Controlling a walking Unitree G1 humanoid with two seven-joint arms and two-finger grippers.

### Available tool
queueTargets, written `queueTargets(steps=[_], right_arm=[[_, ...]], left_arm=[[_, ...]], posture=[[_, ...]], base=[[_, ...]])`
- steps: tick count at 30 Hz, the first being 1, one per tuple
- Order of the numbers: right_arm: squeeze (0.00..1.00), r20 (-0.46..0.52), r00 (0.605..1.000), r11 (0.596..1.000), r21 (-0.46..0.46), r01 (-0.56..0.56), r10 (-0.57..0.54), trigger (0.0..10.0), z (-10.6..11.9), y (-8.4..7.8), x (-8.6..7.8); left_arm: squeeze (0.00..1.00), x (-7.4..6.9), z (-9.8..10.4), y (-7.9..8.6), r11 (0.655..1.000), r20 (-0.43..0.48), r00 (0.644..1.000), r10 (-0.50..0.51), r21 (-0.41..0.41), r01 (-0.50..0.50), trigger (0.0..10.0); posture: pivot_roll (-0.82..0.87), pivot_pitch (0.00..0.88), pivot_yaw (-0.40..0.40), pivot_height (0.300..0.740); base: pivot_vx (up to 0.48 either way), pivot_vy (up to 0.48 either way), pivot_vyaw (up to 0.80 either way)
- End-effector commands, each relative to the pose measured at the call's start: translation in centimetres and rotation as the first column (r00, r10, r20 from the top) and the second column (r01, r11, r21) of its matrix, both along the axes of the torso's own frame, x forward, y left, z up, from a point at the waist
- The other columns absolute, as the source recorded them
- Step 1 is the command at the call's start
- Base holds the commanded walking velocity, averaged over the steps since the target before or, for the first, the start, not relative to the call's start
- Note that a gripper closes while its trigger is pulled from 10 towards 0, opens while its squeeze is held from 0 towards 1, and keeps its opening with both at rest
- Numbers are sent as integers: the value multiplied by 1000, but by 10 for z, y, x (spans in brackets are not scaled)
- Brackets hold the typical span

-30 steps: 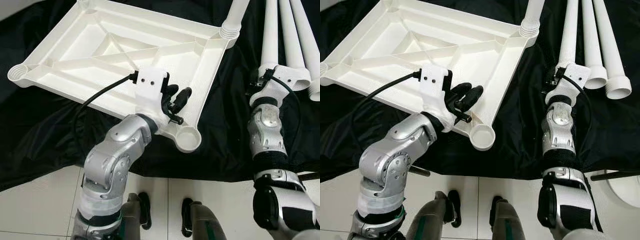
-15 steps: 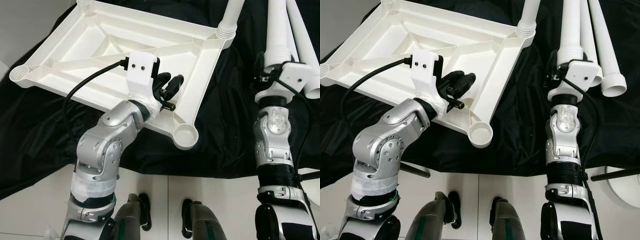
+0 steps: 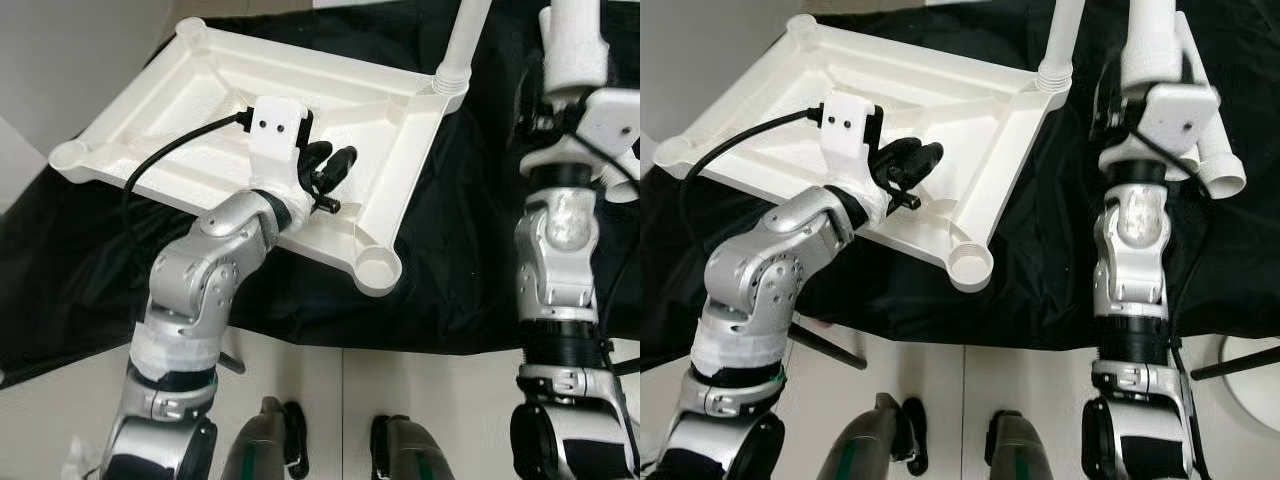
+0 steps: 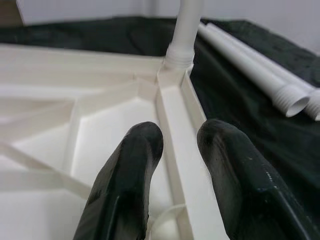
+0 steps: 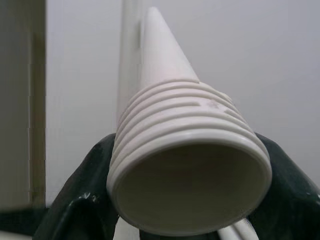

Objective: Building children table

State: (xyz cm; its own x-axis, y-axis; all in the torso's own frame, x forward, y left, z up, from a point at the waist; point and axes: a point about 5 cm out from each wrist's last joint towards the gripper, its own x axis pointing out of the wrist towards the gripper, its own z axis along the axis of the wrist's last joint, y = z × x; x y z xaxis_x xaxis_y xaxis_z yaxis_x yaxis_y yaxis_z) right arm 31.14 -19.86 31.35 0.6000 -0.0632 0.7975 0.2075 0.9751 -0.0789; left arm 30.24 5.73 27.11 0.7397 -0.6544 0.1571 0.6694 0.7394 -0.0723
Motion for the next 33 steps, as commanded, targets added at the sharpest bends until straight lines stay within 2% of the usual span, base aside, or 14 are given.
queueTargets(steps=[1,3,7,15,16,19,20,22,24,28,29,30,31,33], right_arm=[[0,55,998,1000,-23,-14,15,10000,10,5,-6],[0,142,990,999,-51,-10,17,10000,26,9,-14],[0,185,983,996,-89,4,12,10000,33,11,-19],[0,121,990,985,-165,-57,78,10000,19,19,-19],[0,87,992,982,-172,-79,95,10000,12,20,-18],[0,66,992,980,-176,-94,107,10000,7,21,-18],[0,40,992,978,-177,-112,121,10000,1,22,-19],[0,11,991,974,-184,-131,135,10000,-6,25,-20],[0,-90,976,957,-199,-213,199,10000,-28,34,-20],[0,-204,941,929,-204,-310,269,10000,-50,41,-21],[0,-239,926,917,-203,-343,293,10000,-57,42,-21],[0,-239,926,917,-203,-343,293,10000,-57,42,-21],[0,-271,910,905,-207,-372,313,10000,-64,43,-23],[0,-295,899,896,-210,-392,324,10000,-69,44,-24]], left_arm=[[0,-5,1,-5,985,30,985,-170,15,170,10000],[0,-3,5,-4,985,46,984,-174,13,174,10000],[0,-1,6,-3,984,55,983,-176,20,175,10000],[0,1,10,-2,974,64,972,-225,-21,226,10000],[459,1,10,-1,968,51,968,-247,-42,249,10000],[459,1,10,-1,963,41,964,-261,-56,263,10000],[1000,1,12,0,953,28,958,-286,-96,287,10000],[1000,2,15,0,941,17,950,-311,-138,310,10000],[1000,4,19,-2,914,13,928,-371,-171,368,10000],[1000,7,17,-5,914,5,920,-392,-114,390,10000],[545,9,18,-5,902,-19,911,-411,-153,404,10000],[545,9,18,-5,902,-19,911,-411,-153,404,10000],[0,11,19,-5,882,-42,898,-438,-216,420,10000],[0,12,22,-4,861,-63,884,-463,-269,432,10000]], posture=[[-26,52,114,740],[-30,26,122,740],[-34,11,122,740],[-35,0,116,740],[-35,0,112,740],[-35,0,112,740],[-35,0,109,740],[-38,0,104,740],[-39,0,93,740],[-36,0,88,740],[-36,0,88,740],[-36,0,88,740],[-36,0,88,740],[-42,0,91,740]], base=[[0,0,0],[0,0,0],[0,0,0],[0,0,0],[0,0,0],[0,0,0],[0,0,0],[0,0,0],[0,0,0],[0,0,0],[0,0,0],[0,0,0],[0,0,0],[0,0,0]])
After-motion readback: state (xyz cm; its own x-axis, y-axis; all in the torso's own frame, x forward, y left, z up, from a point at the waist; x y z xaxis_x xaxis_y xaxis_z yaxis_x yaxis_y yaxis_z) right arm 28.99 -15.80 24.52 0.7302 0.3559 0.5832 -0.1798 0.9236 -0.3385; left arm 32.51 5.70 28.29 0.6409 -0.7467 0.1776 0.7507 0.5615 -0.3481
